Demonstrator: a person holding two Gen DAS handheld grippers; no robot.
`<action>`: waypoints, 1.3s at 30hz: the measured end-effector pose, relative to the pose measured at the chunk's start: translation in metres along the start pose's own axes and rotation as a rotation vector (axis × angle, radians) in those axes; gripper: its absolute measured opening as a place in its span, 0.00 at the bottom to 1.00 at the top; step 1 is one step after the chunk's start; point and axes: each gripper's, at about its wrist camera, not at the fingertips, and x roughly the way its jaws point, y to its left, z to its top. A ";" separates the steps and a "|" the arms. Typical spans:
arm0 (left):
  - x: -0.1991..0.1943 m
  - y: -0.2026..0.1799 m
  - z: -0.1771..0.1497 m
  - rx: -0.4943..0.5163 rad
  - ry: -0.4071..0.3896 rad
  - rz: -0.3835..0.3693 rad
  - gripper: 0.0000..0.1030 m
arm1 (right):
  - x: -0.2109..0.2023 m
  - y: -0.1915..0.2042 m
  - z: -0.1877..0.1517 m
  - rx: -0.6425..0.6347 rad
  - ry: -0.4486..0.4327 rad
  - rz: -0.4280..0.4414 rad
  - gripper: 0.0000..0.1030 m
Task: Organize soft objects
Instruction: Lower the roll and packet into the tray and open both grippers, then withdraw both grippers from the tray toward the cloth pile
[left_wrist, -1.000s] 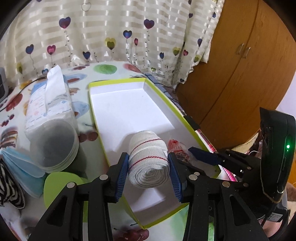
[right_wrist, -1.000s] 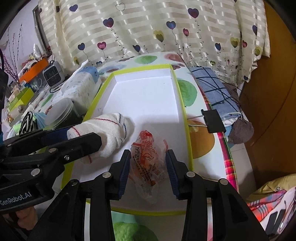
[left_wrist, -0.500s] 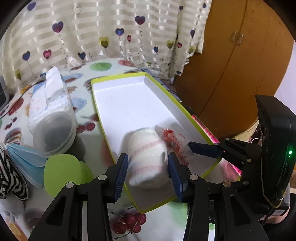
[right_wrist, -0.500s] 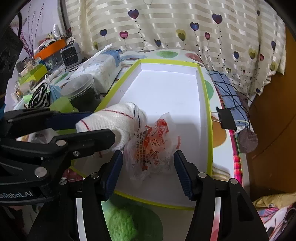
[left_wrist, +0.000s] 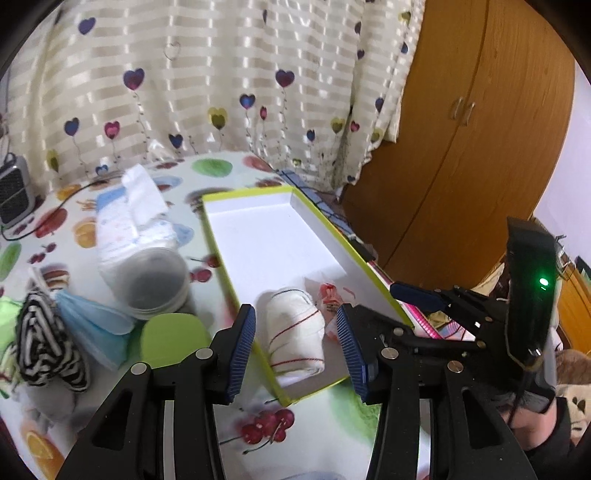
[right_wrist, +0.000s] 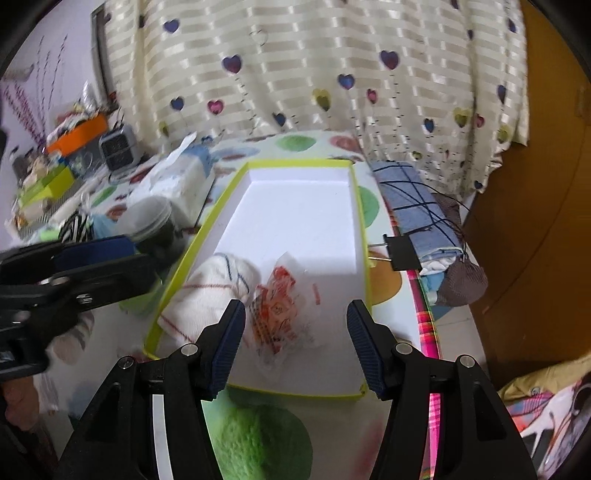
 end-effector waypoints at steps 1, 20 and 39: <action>-0.005 0.002 -0.001 -0.001 -0.008 0.008 0.43 | -0.001 -0.001 0.001 0.017 -0.008 -0.007 0.57; -0.061 0.052 -0.041 -0.097 -0.051 0.092 0.43 | -0.044 0.053 -0.009 -0.022 -0.045 0.083 0.57; -0.090 0.093 -0.071 -0.188 -0.083 0.165 0.43 | -0.059 0.115 -0.015 -0.148 -0.062 0.187 0.57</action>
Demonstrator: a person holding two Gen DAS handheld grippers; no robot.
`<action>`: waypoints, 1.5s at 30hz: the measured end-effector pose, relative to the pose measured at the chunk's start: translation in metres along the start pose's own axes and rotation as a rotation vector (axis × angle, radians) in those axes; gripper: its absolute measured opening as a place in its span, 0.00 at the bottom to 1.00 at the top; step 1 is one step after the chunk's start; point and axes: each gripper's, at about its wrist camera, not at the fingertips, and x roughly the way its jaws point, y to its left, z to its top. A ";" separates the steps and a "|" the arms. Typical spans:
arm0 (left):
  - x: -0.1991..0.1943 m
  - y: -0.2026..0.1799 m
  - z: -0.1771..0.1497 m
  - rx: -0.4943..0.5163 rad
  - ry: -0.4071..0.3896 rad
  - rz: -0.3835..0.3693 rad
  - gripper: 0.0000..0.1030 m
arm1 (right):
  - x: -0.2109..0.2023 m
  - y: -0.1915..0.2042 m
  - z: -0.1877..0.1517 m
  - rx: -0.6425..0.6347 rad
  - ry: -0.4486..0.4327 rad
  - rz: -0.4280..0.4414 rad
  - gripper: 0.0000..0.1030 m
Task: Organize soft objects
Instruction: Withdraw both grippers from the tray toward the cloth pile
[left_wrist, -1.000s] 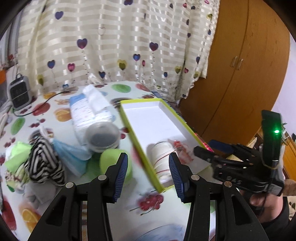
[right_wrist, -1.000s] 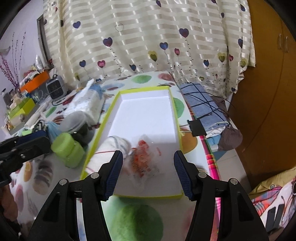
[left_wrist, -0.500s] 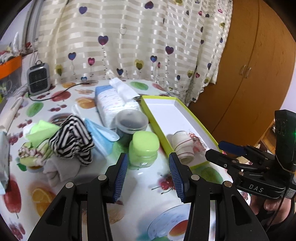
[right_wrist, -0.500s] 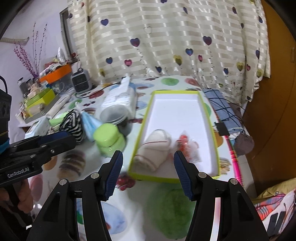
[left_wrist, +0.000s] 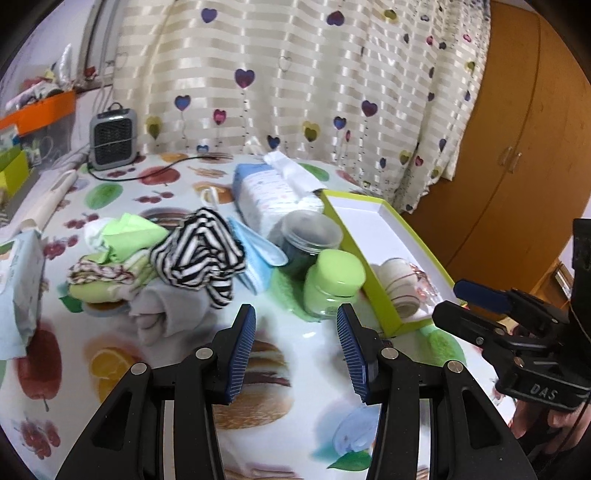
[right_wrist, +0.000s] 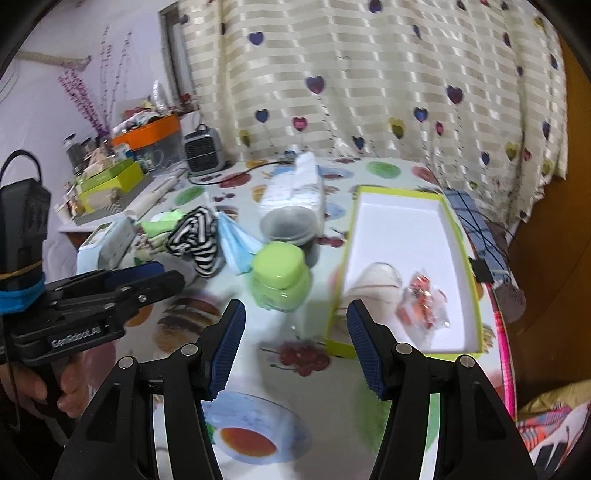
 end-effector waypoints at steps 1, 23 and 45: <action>-0.001 0.002 0.000 0.000 -0.003 0.004 0.43 | 0.000 0.003 0.001 -0.011 -0.006 0.004 0.57; -0.010 0.059 -0.007 -0.124 -0.023 0.062 0.44 | 0.024 0.035 0.002 -0.070 0.052 0.102 0.57; 0.001 0.121 -0.011 -0.228 0.007 0.132 0.44 | 0.080 0.080 0.040 -0.135 0.075 0.180 0.57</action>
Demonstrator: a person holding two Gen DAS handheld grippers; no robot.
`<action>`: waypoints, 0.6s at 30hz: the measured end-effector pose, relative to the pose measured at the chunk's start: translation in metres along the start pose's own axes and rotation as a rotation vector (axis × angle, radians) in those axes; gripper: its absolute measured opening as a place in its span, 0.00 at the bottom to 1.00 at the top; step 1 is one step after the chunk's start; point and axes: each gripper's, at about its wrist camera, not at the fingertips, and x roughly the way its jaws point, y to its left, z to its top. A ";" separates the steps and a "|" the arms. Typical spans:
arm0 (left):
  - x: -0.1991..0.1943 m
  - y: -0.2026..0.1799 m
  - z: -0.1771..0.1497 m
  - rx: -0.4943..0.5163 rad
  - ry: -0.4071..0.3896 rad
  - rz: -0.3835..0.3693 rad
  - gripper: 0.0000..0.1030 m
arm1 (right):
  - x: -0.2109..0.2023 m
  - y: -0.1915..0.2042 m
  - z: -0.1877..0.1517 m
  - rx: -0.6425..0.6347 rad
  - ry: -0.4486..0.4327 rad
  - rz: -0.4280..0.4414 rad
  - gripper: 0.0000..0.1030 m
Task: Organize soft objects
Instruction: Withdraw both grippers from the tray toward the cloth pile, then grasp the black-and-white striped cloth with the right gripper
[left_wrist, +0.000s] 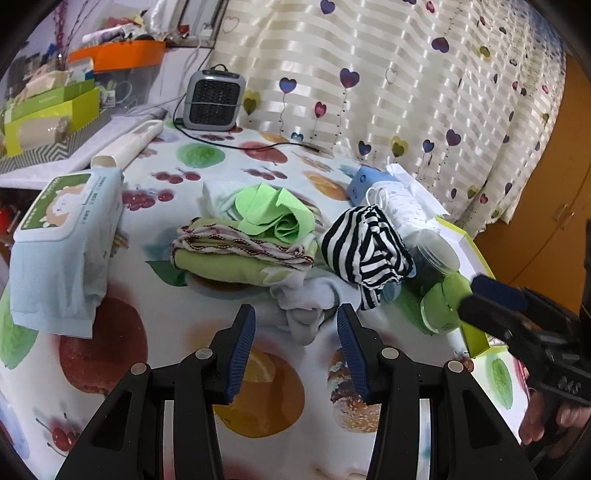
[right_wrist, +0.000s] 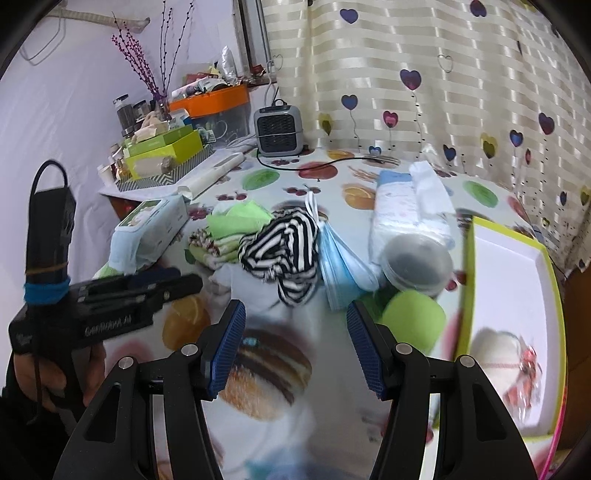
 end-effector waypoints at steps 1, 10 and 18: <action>0.001 0.001 0.000 -0.002 0.003 -0.002 0.44 | 0.005 0.001 0.003 0.000 0.004 0.001 0.57; 0.010 0.017 0.005 -0.030 0.011 -0.026 0.44 | 0.050 0.012 0.029 -0.015 0.039 0.012 0.57; 0.011 0.028 0.008 -0.051 0.003 -0.046 0.44 | 0.086 0.018 0.045 -0.024 0.080 -0.017 0.57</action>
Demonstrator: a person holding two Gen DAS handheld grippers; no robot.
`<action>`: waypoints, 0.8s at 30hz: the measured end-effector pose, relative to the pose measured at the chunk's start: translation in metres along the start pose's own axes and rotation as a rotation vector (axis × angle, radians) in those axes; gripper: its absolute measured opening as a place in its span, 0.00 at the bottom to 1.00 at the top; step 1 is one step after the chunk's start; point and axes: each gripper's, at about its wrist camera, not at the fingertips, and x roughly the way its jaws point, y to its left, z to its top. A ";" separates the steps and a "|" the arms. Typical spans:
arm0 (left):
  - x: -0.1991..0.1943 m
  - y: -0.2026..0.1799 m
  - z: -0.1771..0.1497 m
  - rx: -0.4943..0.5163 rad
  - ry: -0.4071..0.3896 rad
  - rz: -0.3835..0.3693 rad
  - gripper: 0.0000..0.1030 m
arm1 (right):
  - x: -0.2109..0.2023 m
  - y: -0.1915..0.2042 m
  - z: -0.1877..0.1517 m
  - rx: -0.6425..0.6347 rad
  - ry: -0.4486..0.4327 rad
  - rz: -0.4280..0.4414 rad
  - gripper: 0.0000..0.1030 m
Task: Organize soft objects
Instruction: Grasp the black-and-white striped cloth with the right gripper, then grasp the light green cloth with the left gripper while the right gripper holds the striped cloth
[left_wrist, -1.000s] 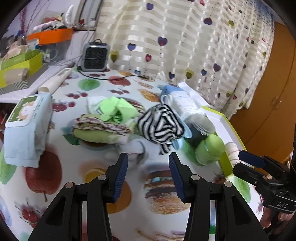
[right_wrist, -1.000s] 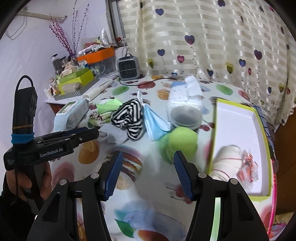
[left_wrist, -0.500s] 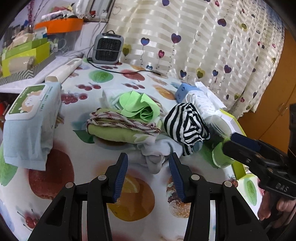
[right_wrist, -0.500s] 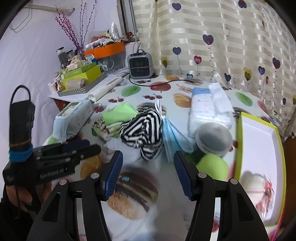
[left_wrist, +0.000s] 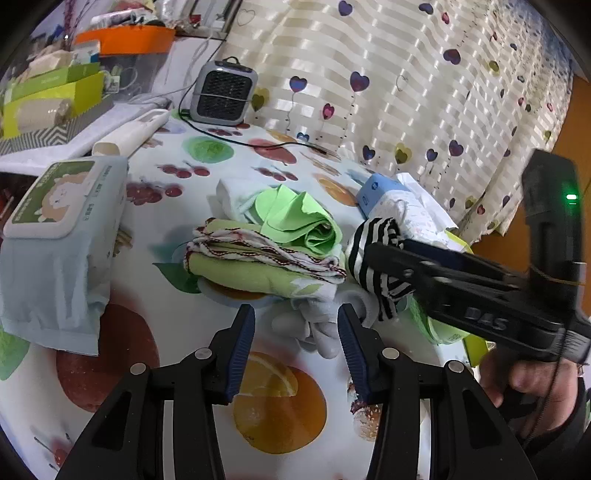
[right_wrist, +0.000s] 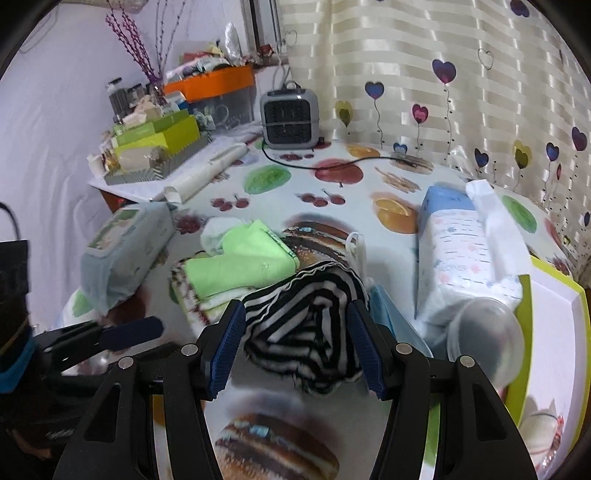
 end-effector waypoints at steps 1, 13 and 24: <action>0.000 0.001 0.000 -0.003 0.001 -0.001 0.44 | 0.005 -0.001 0.000 0.003 0.015 -0.004 0.57; 0.004 -0.006 -0.002 0.006 0.014 -0.036 0.45 | -0.022 -0.015 -0.007 0.047 -0.052 0.011 0.17; -0.006 -0.019 0.019 0.052 -0.056 -0.010 0.54 | -0.060 -0.019 -0.013 0.068 -0.123 0.046 0.17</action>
